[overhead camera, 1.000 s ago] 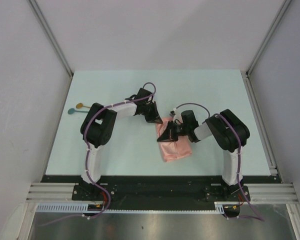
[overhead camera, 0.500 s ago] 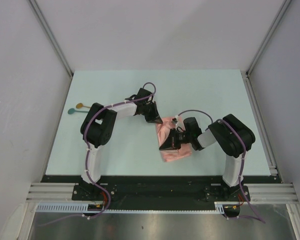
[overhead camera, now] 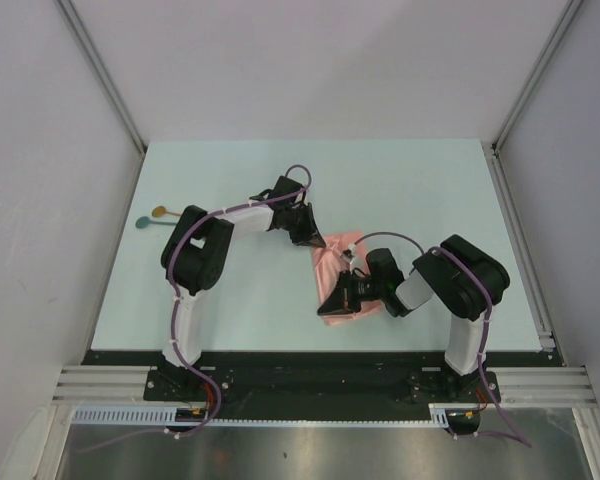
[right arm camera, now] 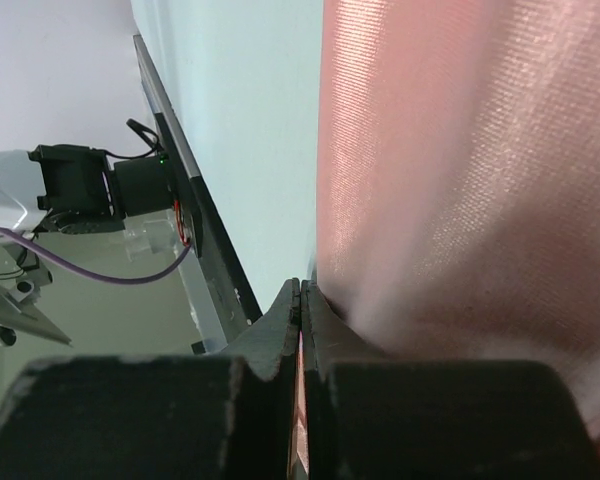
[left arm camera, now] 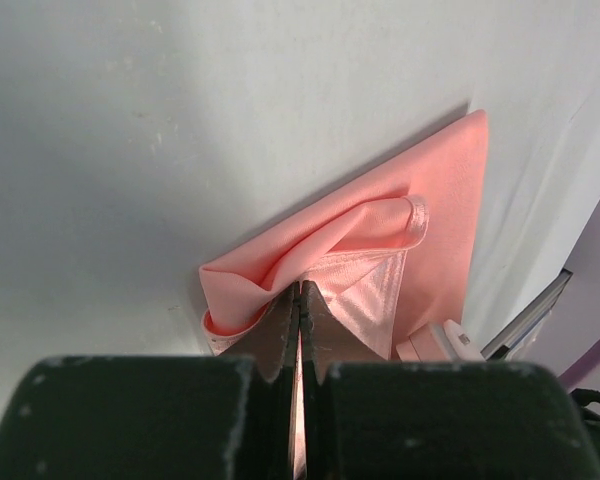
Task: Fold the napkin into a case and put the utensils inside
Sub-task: Smooth out the 2/3-rectangle-folded napkin at the center of the board, then pick up the 2/3-rectangle-folded napkin at the center of the board, then stuff the top corner of the smaller-rectangle-folded napkin into the folded napkin.
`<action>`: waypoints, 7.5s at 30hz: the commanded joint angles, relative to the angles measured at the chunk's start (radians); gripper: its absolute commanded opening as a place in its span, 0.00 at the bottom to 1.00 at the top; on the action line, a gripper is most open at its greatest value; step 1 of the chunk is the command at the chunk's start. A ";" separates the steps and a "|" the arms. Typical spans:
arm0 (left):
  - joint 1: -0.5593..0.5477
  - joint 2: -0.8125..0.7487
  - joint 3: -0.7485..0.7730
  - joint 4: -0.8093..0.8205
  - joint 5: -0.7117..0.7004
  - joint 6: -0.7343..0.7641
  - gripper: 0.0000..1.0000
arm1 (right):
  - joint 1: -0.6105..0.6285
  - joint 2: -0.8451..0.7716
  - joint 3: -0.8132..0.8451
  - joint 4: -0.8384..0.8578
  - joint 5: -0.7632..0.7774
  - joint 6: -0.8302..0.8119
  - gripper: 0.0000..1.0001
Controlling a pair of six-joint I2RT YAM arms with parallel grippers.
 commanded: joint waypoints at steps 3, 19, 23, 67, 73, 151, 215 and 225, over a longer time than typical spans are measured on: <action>0.008 0.055 -0.013 -0.035 -0.084 0.013 0.00 | 0.045 -0.019 -0.072 0.057 0.004 0.023 0.00; 0.008 0.018 0.026 -0.084 -0.088 0.043 0.00 | -0.010 -0.319 0.046 -0.417 0.027 -0.185 0.00; 0.005 -0.028 0.032 -0.084 -0.073 0.043 0.10 | -0.107 -0.529 0.141 -0.853 0.180 -0.315 0.13; -0.332 0.043 0.451 -0.504 -0.243 -0.018 0.68 | -0.320 -0.568 -0.002 -0.741 0.243 -0.380 0.09; -0.340 -0.298 0.004 -0.161 -0.380 0.085 0.65 | -0.310 -0.560 -0.014 -0.727 0.243 -0.291 0.03; -0.705 -0.373 -0.243 0.038 -0.866 0.405 0.04 | -0.399 -0.490 0.055 -0.674 0.255 -0.038 0.91; -0.216 -0.430 -0.267 0.129 -0.335 0.125 0.06 | -0.293 -0.031 0.301 -0.394 0.263 -0.127 0.00; -0.116 -0.249 -0.206 0.182 -0.364 0.116 0.02 | -0.265 -0.077 0.344 -0.520 0.308 -0.173 0.00</action>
